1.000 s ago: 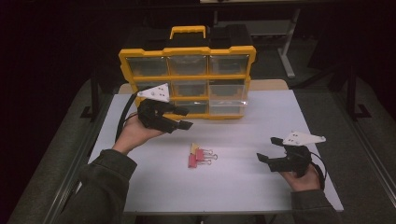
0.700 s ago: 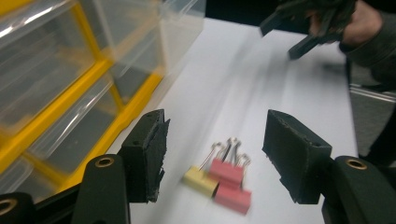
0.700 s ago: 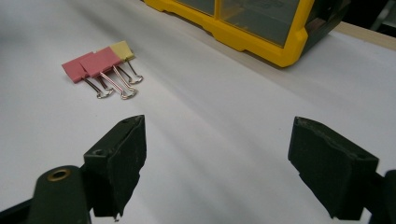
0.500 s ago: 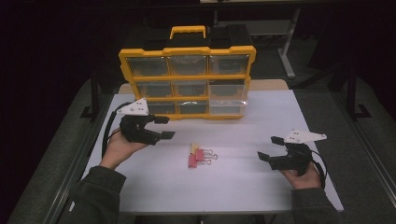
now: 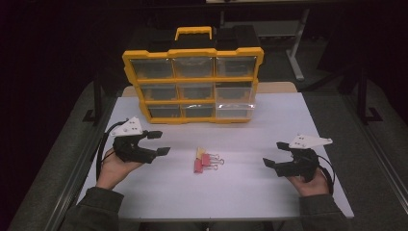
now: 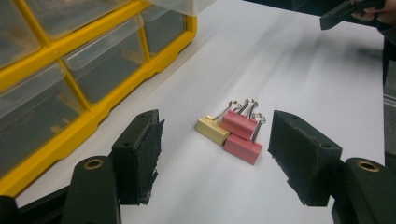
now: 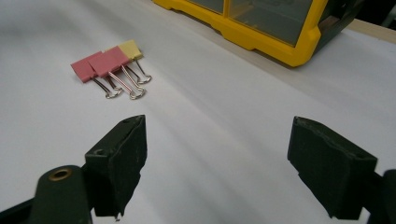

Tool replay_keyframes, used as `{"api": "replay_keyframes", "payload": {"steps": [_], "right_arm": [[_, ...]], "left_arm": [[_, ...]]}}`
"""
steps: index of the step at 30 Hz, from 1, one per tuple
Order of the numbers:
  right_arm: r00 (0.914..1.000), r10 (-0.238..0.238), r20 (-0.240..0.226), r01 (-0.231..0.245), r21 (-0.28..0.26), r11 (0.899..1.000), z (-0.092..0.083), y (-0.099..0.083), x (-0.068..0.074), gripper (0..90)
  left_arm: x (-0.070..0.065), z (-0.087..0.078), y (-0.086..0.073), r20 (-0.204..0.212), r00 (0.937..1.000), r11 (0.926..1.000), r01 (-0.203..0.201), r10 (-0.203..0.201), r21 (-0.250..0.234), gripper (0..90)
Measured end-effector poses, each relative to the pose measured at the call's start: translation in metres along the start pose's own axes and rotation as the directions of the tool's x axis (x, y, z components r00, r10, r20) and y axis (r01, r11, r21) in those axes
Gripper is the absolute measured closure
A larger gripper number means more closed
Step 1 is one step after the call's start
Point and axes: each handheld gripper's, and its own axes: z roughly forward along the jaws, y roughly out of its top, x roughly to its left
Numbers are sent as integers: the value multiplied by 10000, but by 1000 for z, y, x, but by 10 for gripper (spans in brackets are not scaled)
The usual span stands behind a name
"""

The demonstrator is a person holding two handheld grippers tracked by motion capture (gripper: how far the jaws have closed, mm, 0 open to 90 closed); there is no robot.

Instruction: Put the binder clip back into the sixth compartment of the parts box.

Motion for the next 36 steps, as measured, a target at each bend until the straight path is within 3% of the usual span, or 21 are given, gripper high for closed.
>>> {"api": "replay_keyframes", "payload": {"steps": [6, 13, 16, 17, 25, 31, 33, 36], "right_arm": [[10000, -32, 72, 30, 270, 9996, 3, 0, 2, 193], [10000, -20, 26, 19, 376, 9993, 9, -1, 0, 188], [10000, -22, 77, 18, 458, 9989, 11, -1, -1, 195], [10000, -5, 94, -1, 574, 9984, 13, -1, -2, 196], [10000, 1, -10, 0, 630, 9980, 14, -2, -3, 202], [10000, -16, -62, 20, 640, 9979, 16, -1, -1, 200], [9999, -16, -111, 23, 619, 9981, 16, -1, -1, 203], [9998, -6, -183, 17, 625, 9980, 16, -2, 1, 211]], "left_arm": [[3, -2, -14, -136, 9997, 9998, 195, -194, 27, 341], [7, -7, -27, -347, 9985, 9987, 418, -428, -293, 341], [8, -9, -33, -521, 9949, 9957, 838, -858, -387, 320], [9, -11, -39, -510, 9915, 9918, 1172, -1198, -507, 317], [7, -10, -51, -1170, 9860, 9921, 1131, -1189, -549, 296], [5, -11, -59, -1283, 9842, 9923, 1176, -1217, -391, 284], [6, -12, -63, -1332, 9807, 9896, 1395, -1432, -363, 279], [8, -11, -63, -1344, 9814, 9905, 1342, -1369, -296, 273]]}}
